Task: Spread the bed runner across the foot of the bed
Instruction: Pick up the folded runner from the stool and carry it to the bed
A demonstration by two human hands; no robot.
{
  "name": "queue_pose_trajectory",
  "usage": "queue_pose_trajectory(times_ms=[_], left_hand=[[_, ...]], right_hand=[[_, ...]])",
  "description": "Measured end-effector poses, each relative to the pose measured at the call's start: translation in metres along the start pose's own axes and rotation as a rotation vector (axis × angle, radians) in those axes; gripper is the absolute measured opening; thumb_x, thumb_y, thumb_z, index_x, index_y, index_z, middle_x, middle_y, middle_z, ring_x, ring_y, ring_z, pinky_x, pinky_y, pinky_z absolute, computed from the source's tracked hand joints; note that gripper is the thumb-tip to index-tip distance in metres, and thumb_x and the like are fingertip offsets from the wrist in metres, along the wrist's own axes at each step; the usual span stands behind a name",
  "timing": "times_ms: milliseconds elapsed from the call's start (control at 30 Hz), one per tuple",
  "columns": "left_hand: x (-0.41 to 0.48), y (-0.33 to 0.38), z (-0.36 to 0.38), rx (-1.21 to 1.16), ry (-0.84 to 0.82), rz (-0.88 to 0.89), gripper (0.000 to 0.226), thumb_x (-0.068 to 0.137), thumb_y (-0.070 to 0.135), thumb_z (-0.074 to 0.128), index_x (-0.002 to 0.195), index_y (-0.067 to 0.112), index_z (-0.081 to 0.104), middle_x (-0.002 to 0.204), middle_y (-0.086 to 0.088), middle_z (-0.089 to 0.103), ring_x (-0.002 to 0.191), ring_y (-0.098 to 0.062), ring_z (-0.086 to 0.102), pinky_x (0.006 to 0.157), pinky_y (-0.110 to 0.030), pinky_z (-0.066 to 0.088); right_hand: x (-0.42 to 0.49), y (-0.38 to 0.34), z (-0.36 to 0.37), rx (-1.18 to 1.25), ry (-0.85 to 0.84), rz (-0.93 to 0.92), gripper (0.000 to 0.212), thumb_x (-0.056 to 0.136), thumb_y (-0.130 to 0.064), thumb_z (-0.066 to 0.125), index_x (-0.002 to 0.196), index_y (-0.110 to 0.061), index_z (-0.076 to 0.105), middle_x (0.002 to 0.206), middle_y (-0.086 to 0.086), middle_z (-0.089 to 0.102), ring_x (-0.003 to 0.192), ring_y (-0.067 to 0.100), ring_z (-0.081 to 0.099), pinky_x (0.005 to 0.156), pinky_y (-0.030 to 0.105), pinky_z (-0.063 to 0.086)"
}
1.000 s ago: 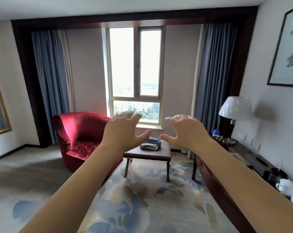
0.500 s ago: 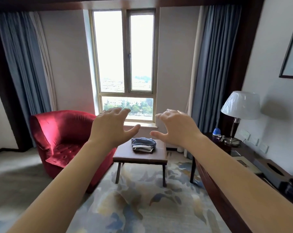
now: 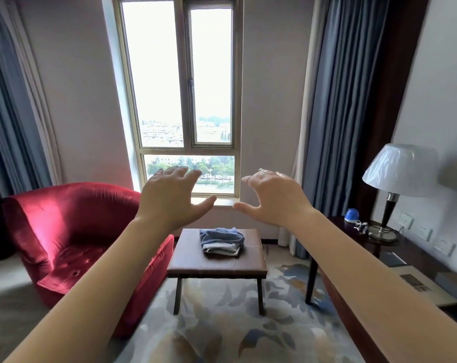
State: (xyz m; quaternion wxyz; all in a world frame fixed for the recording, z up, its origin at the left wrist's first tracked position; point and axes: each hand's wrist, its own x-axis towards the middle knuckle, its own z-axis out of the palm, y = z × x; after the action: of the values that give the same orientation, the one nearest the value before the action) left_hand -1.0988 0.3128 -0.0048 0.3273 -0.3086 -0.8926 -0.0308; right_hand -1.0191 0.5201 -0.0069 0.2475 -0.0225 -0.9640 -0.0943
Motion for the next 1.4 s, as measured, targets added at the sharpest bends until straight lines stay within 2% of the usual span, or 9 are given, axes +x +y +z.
queue_pose_trajectory(times_ms=[433,667,900,1100,1233,1400], left_hand=[[0.159,-0.032,0.135,-0.013,0.005,-0.034,0.082,0.073,0.074,0.021,0.128,0.024,0.055,0.123,-0.001,0.063,0.115,-0.024,0.057,0.099,-0.042,0.041],[0.242,-0.04,0.203,0.004,-0.026,-0.085,0.086,0.069,0.076,0.015,0.129,0.027,0.054,0.125,0.001,0.062,0.115,-0.022,0.056,0.096,-0.037,0.041],[0.309,-0.05,0.261,-0.01,-0.044,-0.098,0.086,0.069,0.075,0.017,0.128,0.025,0.054,0.125,0.0,0.061,0.118,-0.022,0.054,0.101,-0.041,0.038],[0.372,-0.066,0.316,-0.026,-0.039,-0.079,0.086,0.07,0.076,0.018,0.131,0.025,0.052,0.126,0.001,0.061,0.119,-0.022,0.054,0.1,-0.039,0.039],[0.415,-0.082,0.352,-0.041,-0.029,-0.068,0.073,0.079,0.072,0.031,0.132,0.025,0.051,0.127,0.002,0.06,0.118,-0.022,0.053,0.098,-0.038,0.039],[0.473,-0.114,0.399,-0.024,-0.02,-0.072,0.084,0.07,0.075,0.019,0.126,0.025,0.055,0.121,0.002,0.063,0.113,-0.021,0.056,0.095,-0.037,0.041]], right_hand=[[0.168,0.08,0.112,0.019,0.043,-0.013,0.072,0.084,-0.071,0.04,0.136,-0.021,0.047,0.129,0.002,0.059,0.126,0.019,0.049,0.105,0.04,0.038],[0.255,0.126,0.168,0.014,0.018,-0.059,0.069,0.084,-0.07,0.041,0.131,-0.02,0.05,0.124,0.001,0.061,0.12,0.018,0.053,0.103,0.039,0.04],[0.326,0.159,0.221,0.036,0.023,-0.065,0.066,0.084,-0.07,0.041,0.126,-0.021,0.055,0.119,-0.001,0.063,0.112,0.016,0.057,0.097,0.037,0.045],[0.389,0.182,0.27,0.031,-0.005,-0.056,0.068,0.084,-0.07,0.041,0.13,-0.022,0.051,0.126,0.001,0.06,0.125,0.019,0.05,0.105,0.04,0.037],[0.435,0.195,0.305,0.011,-0.021,-0.048,0.068,0.084,-0.07,0.042,0.132,-0.022,0.05,0.13,0.001,0.058,0.128,0.018,0.047,0.109,0.041,0.031],[0.503,0.211,0.334,0.008,-0.013,-0.021,0.068,0.084,-0.07,0.042,0.133,-0.023,0.05,0.129,0.0,0.058,0.127,0.017,0.047,0.107,0.039,0.033]])
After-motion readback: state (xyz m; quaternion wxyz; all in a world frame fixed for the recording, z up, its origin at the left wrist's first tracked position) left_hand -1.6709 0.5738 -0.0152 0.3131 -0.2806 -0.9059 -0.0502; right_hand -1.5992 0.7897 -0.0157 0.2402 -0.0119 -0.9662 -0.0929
